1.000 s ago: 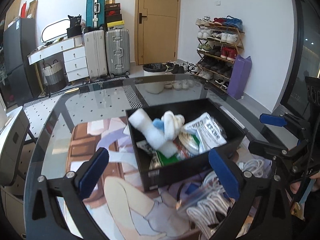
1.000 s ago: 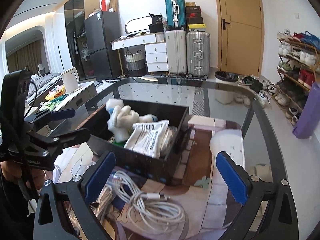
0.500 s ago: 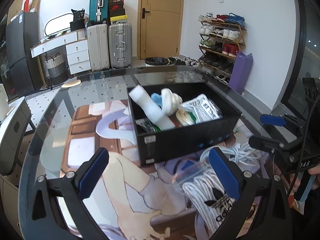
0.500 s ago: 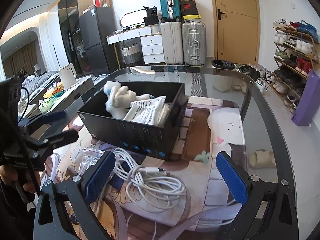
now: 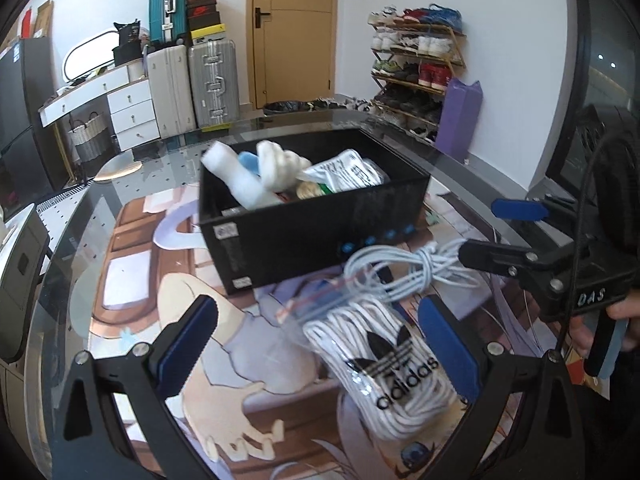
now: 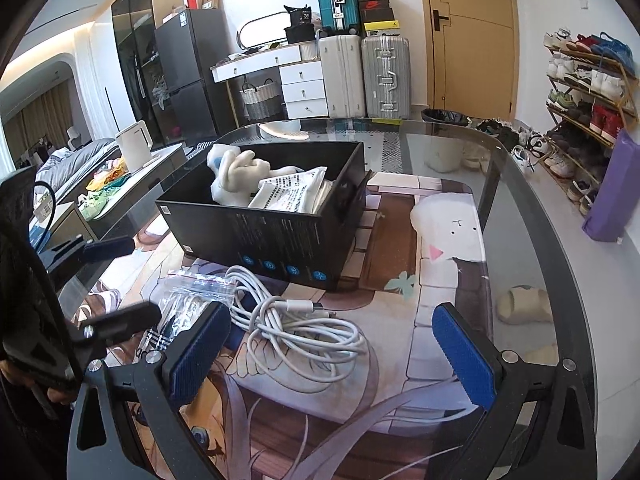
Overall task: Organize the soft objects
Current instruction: 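Move the left tool to the adidas lace bag while the right tool moves to the white cable coil, then grasp the adidas lace bag with the left tool while the right tool grasps the white cable coil, then carry the lace bag and the cable coil up over the black box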
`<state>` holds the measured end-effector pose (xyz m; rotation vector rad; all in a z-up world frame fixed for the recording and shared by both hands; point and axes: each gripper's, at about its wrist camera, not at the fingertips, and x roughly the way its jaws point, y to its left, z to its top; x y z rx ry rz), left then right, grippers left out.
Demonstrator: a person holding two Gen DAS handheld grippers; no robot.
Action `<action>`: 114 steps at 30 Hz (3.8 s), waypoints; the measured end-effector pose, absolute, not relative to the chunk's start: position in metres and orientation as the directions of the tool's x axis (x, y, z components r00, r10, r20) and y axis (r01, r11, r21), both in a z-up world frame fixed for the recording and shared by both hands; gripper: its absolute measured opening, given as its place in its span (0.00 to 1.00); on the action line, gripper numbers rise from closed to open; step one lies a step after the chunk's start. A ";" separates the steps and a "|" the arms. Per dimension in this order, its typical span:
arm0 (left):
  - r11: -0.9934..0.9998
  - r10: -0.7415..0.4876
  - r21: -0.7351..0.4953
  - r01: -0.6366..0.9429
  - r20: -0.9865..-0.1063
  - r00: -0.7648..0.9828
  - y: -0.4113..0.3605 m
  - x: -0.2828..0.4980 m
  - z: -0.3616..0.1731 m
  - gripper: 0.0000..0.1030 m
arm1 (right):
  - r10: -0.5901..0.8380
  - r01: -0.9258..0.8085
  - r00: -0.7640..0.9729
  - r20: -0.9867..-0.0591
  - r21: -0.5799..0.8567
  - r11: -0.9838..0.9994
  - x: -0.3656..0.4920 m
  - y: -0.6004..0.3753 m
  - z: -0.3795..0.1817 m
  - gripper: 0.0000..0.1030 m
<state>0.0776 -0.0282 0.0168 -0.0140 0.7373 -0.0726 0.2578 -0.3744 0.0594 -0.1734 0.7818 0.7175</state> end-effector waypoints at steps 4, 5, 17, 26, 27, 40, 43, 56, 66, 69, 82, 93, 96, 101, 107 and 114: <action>0.995 -0.090 -0.031 0.094 -0.690 0.719 -0.041 0.074 0.009 0.98 | 0.519 -0.642 0.483 -0.705 0.118 0.758 0.260 -0.374 0.055 0.99; 0.994 -0.092 -0.025 0.104 -0.693 0.715 -0.044 0.074 0.008 0.98 | 0.518 -0.642 0.482 -0.706 0.118 0.758 0.260 -0.373 0.055 0.99; 0.985 -0.122 -0.014 0.170 -0.752 0.647 -0.064 0.079 -0.006 0.98 | 0.501 -0.635 0.462 -0.732 0.121 0.763 0.263 -0.370 0.044 0.99; 0.995 -0.061 0.004 0.101 -0.770 0.635 -0.046 0.086 -0.009 0.98 | 0.489 -0.648 0.434 -0.757 0.116 0.753 0.261 -0.365 0.034 0.99; 0.996 -0.051 0.008 0.089 -0.771 0.635 -0.043 0.087 -0.009 0.98 | 0.490 -0.649 0.430 -0.758 0.118 0.752 0.261 -0.365 0.033 0.99; 1.000 -0.013 -0.008 0.011 -0.775 0.632 -0.012 0.092 -0.011 0.98 | 0.473 -0.613 0.426 -0.771 0.139 0.778 0.266 -0.377 0.027 0.99; 1.000 -0.014 0.002 0.025 -0.781 0.624 -0.014 0.093 -0.013 0.98 | 0.488 -0.622 0.407 -0.772 0.157 0.767 0.266 -0.369 0.026 0.99; 0.999 -0.029 -0.006 0.041 -0.807 0.590 -0.020 0.099 -0.022 0.98 | 0.493 -0.580 0.371 -0.787 0.218 0.785 0.276 -0.350 0.021 0.99; 0.997 -0.045 0.000 0.075 -0.801 0.597 -0.027 0.099 -0.022 0.94 | 0.469 -0.564 0.392 -0.791 0.197 0.802 0.276 -0.346 0.021 0.99; 0.996 -0.059 -0.010 0.084 -0.797 0.601 -0.027 0.097 -0.022 0.88 | 0.472 -0.565 0.401 -0.786 0.193 0.802 0.275 -0.347 0.021 0.87; 0.993 -0.118 -0.077 0.093 -0.757 0.643 -0.020 0.084 -0.012 0.43 | 0.556 -0.578 0.408 -0.724 0.267 0.771 0.270 -0.371 0.025 0.68; 0.988 -0.152 -0.112 0.103 -0.707 0.690 -0.015 0.075 0.003 0.42 | 0.589 -0.609 0.421 -0.689 0.266 0.747 0.259 -0.380 0.037 0.65; 0.988 -0.157 -0.117 0.105 -0.692 0.705 -0.014 0.072 0.008 0.42 | 0.598 -0.615 0.424 -0.680 0.268 0.741 0.257 -0.383 0.041 0.65; 0.987 -0.158 -0.121 0.103 -0.667 0.728 -0.012 0.070 0.015 0.42 | 0.616 -0.625 0.436 -0.656 0.272 0.732 0.252 -0.388 0.047 0.65; 0.988 -0.148 -0.126 0.088 -0.631 0.761 -0.008 0.069 0.028 0.42 | 0.641 -0.641 0.463 -0.611 0.269 0.719 0.246 -0.394 0.063 0.65; 0.989 -0.134 -0.128 0.073 -0.586 0.799 -0.003 0.072 0.047 0.42 | 0.661 -0.660 0.496 -0.563 0.251 0.708 0.240 -0.394 0.082 0.65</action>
